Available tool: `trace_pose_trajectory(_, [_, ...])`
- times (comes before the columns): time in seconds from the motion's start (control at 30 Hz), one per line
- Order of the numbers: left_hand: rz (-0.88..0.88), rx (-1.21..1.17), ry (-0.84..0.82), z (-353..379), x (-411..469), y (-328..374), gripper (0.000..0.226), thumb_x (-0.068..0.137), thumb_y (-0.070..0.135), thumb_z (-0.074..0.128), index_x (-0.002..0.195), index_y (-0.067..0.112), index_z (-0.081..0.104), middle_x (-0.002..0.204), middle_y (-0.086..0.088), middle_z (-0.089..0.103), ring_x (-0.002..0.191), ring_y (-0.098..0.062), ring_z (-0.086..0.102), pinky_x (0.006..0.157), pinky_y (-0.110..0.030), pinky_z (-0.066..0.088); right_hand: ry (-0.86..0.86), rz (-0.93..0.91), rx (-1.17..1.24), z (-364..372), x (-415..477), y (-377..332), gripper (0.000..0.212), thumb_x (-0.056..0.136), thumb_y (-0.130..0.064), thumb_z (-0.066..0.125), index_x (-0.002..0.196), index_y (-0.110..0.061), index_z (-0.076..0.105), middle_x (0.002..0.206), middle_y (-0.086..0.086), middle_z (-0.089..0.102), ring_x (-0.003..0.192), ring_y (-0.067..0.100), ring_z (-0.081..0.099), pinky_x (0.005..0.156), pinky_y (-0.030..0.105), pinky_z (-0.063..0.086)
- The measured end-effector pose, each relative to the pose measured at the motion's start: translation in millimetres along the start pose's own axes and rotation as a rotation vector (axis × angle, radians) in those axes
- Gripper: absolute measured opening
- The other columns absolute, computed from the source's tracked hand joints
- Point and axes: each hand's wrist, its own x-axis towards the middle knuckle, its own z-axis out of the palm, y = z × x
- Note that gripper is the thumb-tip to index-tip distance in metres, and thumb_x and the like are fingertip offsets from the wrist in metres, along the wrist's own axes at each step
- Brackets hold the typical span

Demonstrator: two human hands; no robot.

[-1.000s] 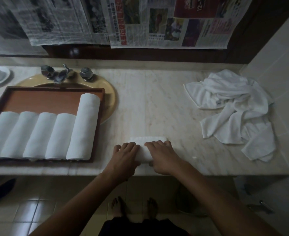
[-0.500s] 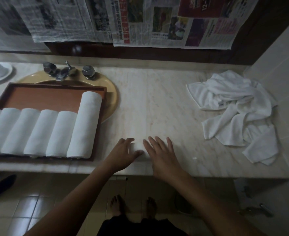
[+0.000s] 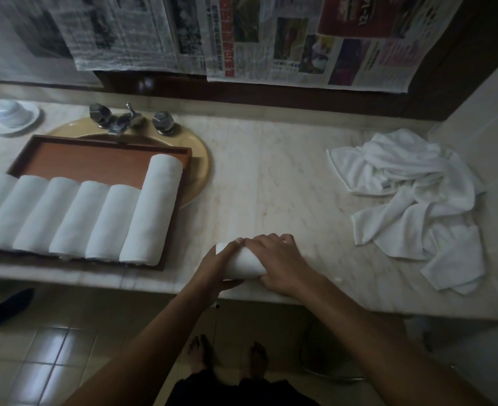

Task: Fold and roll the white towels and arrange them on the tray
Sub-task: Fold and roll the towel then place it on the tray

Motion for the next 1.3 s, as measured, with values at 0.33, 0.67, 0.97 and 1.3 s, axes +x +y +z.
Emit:
trace_pose_trajectory(0.33, [0.206,-0.023,0.026,-5.6,-27.6,32.4,0.069,0.068,0.045,0.087,0.124,0.015,0.061,0.127,-0.014,0.064,0.116,-0.032,0.065,0.083,-0.048,0.062,0.101,0.738,1.435,-17.0,-37.8,10.3,0.093,0.069,-0.087,0.061,0.144,-0.035,0.046,0.146,-0.003,0.052,0.127,0.022,0.055,0.108,0.051,0.047])
trace_pose_trajectory(0.67, [0.354,0.0,0.03,-12.7,-43.4,55.7,0.048,0.078,0.04,0.077,0.117,0.018,0.061,0.125,-0.009,0.061,0.116,-0.029,0.063,0.09,-0.051,0.061,0.459,0.577,1.418,-41.2,5.0,-9.9,0.051,0.082,-0.053,0.079,0.124,-0.029,0.061,0.12,-0.006,0.067,0.109,0.013,0.066,0.084,0.03,0.055])
trace_pose_trajectory(0.97, [0.496,-0.02,0.214,-83.2,-26.4,108.3,0.038,0.089,0.047,0.072,0.121,0.029,0.062,0.12,-0.002,0.066,0.11,-0.024,0.066,0.09,-0.044,0.058,0.395,0.46,1.196,-74.0,99.4,-60.3,0.049,0.096,-0.056,0.062,0.13,-0.022,0.052,0.123,-0.005,0.059,0.102,-0.002,0.057,0.071,0.017,0.044])
trace_pose_trajectory(1.3, [0.545,-0.066,0.363,-244.0,12.8,227.8,0.046,0.078,0.049,0.08,0.111,0.018,0.072,0.112,-0.011,0.072,0.107,-0.031,0.069,0.096,-0.054,0.056,0.222,0.371,1.172,-100.3,249.0,-160.1,0.037,0.096,-0.057,0.06,0.12,-0.028,0.06,0.121,-0.001,0.062,0.109,0.017,0.062,0.084,0.036,0.054])
